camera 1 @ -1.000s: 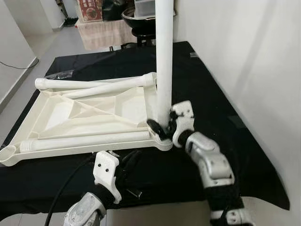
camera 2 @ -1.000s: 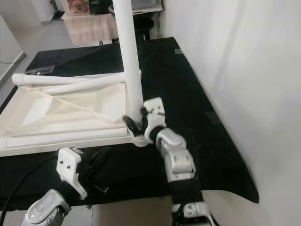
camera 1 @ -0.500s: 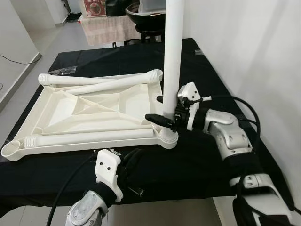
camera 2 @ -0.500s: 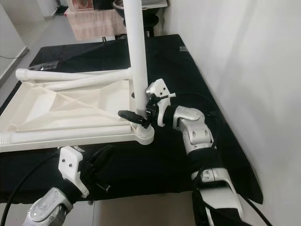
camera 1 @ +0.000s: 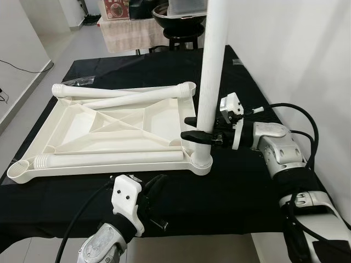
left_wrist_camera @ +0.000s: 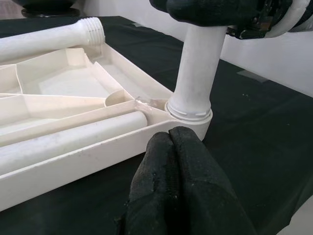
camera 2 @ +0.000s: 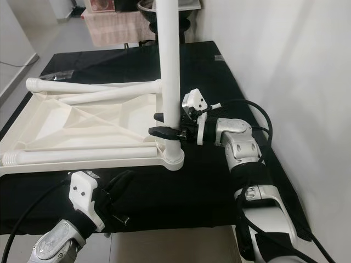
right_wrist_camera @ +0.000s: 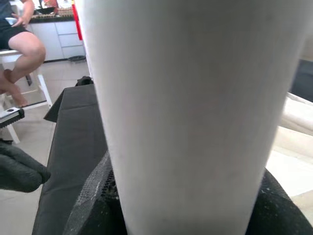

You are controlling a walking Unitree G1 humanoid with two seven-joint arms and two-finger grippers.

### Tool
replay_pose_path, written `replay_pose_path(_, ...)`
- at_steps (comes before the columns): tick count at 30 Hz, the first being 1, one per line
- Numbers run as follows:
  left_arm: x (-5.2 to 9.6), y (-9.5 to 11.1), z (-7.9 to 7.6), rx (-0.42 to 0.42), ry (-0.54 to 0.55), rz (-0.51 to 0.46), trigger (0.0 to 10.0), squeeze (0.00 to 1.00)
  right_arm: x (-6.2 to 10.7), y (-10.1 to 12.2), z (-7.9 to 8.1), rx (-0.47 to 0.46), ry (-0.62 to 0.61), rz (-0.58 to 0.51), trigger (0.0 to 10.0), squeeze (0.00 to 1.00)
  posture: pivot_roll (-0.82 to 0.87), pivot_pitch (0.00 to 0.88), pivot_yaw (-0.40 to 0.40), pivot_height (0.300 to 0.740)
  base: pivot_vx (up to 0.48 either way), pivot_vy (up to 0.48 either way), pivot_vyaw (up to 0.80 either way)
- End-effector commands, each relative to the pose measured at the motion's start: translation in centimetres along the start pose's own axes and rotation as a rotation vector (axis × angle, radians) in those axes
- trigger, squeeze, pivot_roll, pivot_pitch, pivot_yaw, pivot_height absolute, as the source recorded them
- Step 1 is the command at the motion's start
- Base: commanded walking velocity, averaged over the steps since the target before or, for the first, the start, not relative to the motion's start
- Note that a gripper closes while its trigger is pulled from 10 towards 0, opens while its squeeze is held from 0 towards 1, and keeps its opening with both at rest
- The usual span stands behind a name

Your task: Building children table

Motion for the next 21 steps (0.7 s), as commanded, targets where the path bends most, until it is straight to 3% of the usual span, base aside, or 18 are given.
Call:
replay_pose_path(1, 0.1, -0.3, 0.1, 0.0, 0.009, 0.016, 10.0, 0.0, 0.1, -1.0, 0.4, -0.033, -0.01, -0.002, 0.0, 0.0, 0.03, 0.113, 0.032, 0.74, 0.0, 0.0, 0.0)
replay_pose_path(6, 0.2, -0.3, 0.1, 0.003, 0.008, 0.014, 10.0, 0.0, -0.7, -4.0, 2.1, -0.12, -0.155, 0.03, 0.0, 0.0, 0.02, 0.117, 0.021, 0.74, 0.0, 0.0, 0.0)
replay_pose_path(7, 0.2, -0.3, 0.2, 0.003, 0.008, 0.014, 10.0, 0.0, -1.7, -5.9, 2.2, -0.172, -0.297, 0.078, 0.0, 0.0, 0.02, 0.118, 0.023, 0.74, 0.0, 0.0, 0.0)
replay_pose_path(8, 0.3, -0.2, 0.3, 0.003, 0.008, 0.014, 10.0, 0.0, -2.3, -8.3, 2.7, -0.333, -0.551, 0.124, 0.0, 0.0, 0.01, 0.123, 0.028, 0.74, 0.0, 0.0, 0.0)
replay_pose_path(9, 0.3, -0.2, 0.3, 0.003, 0.008, 0.014, 10.0, 0.0, -2.3, -8.3, 2.7, -0.333, -0.551, 0.124, 0.0, 0.0, 0.01, 0.123, 0.028, 0.74, 0.0, 0.0, 0.0)
replay_pose_path(10, 0.3, -0.2, 0.3, 0.003, 0.008, 0.014, 10.0, 0.0, -3.0, -9.3, 4.2, -0.432, -0.646, 0.147, 0.0, 0.0, 0.01, 0.124, 0.028, 0.74, 0.0, 0.0, 0.0)
replay_pose_path(12, 0.3, -0.3, 0.5, 0.002, 0.008, 0.016, 10.0, 0.0, -3.7, -8.5, 3.6, -0.296, -0.769, 0.171, 0.0, 0.0, 0.01, 0.106, 0.044, 0.74, 0.0, 0.0, 0.0)
replay_pose_path(13, 0.3, -0.3, 0.5, 0.002, 0.008, 0.016, 10.0, 0.0, -3.7, -8.5, 3.6, -0.296, -0.769, 0.171, 0.0, 0.0, 0.01, 0.106, 0.044, 0.74, 0.0, 0.0, 0.0)
replay_pose_path(14, 0.2, -0.4, 0.5, 0.002, 0.007, 0.017, 10.0, 0.0, -4.1, -8.2, 3.0, -0.237, -0.767, 0.168, 0.0, 0.0, 0.02, 0.1, 0.041, 0.74, 0.0, 0.0, 0.0)
replay_pose_path(18, 0.1, -0.5, 0.4, 0.0, 0.002, 0.019, 10.0, 0.0, -4.7, -8.3, 2.7, -0.202, -0.737, 0.183, 0.0, 0.0, 0.02, 0.092, 0.032, 0.74, 0.0, 0.0, 0.0)
replay_pose_path(19, 0.0, -0.5, 0.5, 0.0, 0.004, 0.017, 10.0, 0.0, -4.8, -8.1, 2.7, -0.181, -0.711, 0.188, 10.0, 0.0, 0.01, 0.086, 0.026, 0.74, 0.0, 0.0, 0.0)
replay_pose_path(21, 0.0, -0.5, 0.5, -0.001, 0.005, 0.016, 10.0, 0.0, -4.7, -7.9, 2.6, -0.168, -0.711, 0.186, 10.0, 0.0, 0.01, 0.086, 0.026, 0.74, 0.0, 0.0, 0.0)
Point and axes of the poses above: a point about 5 cm out from each wrist's last joint towards the gripper, its own x axis pointing back from the gripper into the wrist, its own y axis along the axis of the wrist's last joint, z = x × y, the point moved 6 cm from there along -x, pointing out of the wrist towards the gripper
